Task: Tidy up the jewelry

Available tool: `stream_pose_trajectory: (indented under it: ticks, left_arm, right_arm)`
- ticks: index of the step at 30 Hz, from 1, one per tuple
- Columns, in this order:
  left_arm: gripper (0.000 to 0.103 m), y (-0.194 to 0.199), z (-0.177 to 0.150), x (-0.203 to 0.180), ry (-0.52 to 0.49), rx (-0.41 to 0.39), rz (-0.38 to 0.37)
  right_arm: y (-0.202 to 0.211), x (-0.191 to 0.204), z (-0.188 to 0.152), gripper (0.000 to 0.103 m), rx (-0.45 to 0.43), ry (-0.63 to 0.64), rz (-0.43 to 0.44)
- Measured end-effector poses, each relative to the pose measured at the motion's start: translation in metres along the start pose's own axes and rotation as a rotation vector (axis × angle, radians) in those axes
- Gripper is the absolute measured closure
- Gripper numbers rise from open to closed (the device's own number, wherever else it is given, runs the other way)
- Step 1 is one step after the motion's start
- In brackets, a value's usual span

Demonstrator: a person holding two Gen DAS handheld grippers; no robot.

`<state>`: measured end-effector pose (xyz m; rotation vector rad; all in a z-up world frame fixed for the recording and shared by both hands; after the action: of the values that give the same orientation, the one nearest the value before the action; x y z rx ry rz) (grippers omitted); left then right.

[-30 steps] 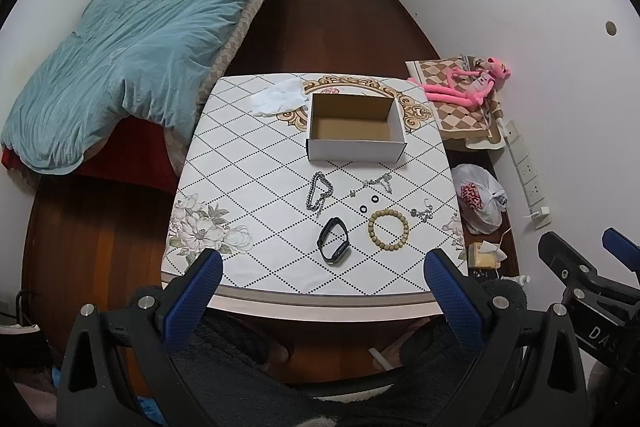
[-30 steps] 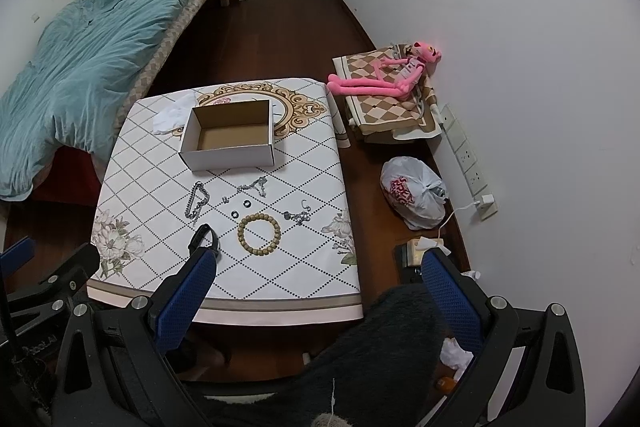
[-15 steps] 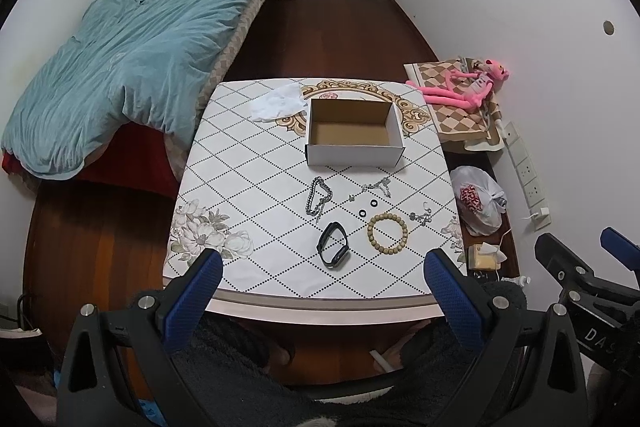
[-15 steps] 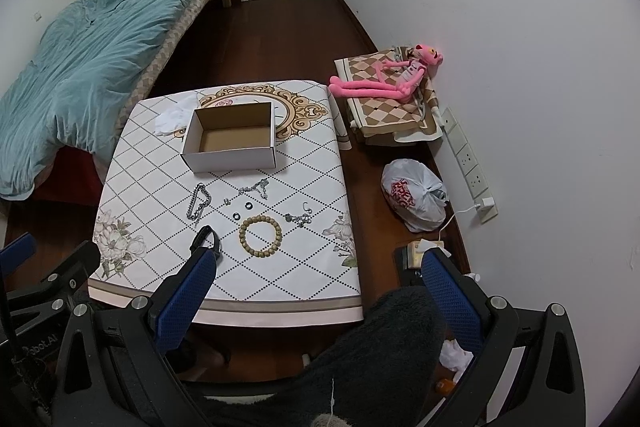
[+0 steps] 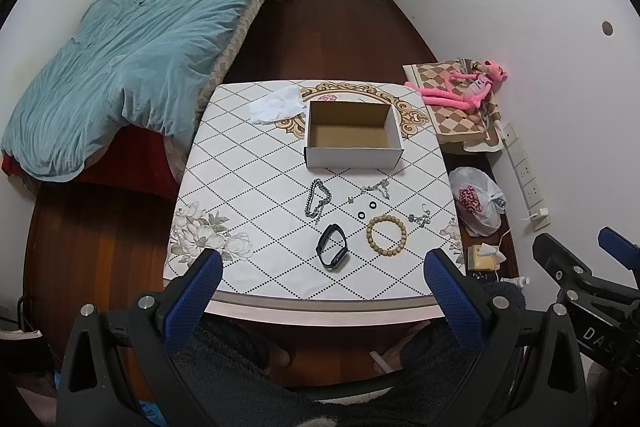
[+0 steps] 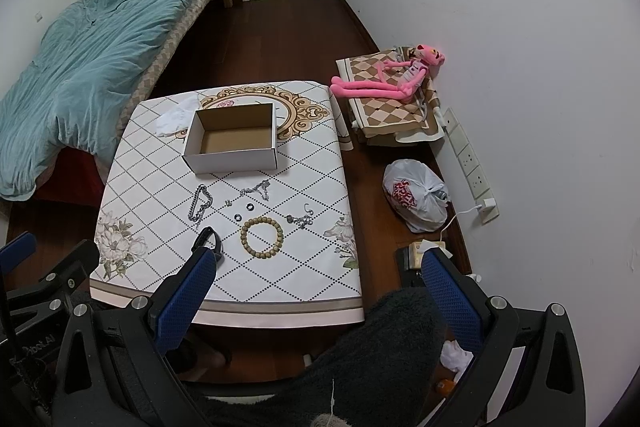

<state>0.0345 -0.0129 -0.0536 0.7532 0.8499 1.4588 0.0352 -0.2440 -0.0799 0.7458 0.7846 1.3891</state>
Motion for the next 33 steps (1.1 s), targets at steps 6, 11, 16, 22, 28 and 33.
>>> stream_pose_trajectory:
  ticks: [6,11,16,22,28,33]
  left_arm:
    - [0.0,0.0026,-0.0006,0.0009,0.001,0.0,-0.005]
    - [0.0,0.0019,-0.0006,0.0004,0.001,-0.001,-0.003]
    - [0.0,0.0026,-0.0004,-0.0001,0.0,-0.002,-0.004]
    - [0.0,0.0029,0.0,0.0,0.002,0.0,-0.005]
    - [0.0,0.0036,0.0001,-0.0003,0.003,-0.002,-0.006]
    - [0.0,0.0023,0.0004,-0.0009,0.0,0.001,-0.008]
  right_arm:
    - [0.0007,0.0004,0.0002,0.0,-0.001,0.0,-0.002]
    - [-0.0001,-0.0007,0.0003,0.0,0.0,0.001,0.0]
    - [0.0001,-0.0001,0.0008,0.0,0.0,-0.001,0.002]
    - [0.0009,0.0012,0.0015,0.0,-0.001,0.0,-0.001]
    - [0.0022,0.0023,0.002,0.0,-0.001,0.0,0.002]
    - [0.0029,0.0024,0.0026,0.0,-0.004,0.001,0.005]
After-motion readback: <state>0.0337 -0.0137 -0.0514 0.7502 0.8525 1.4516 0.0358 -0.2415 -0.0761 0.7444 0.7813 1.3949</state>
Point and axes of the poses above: each gripper's, at about its wrist camera, not at the fingertips, and y roughly against the way its jaws point, x to its left, z to its top, the point moved 7 cm from there along -y, roughly the way its jaws point, and after that the axes turned 3 degrees about -x, right-handed, at the moved point
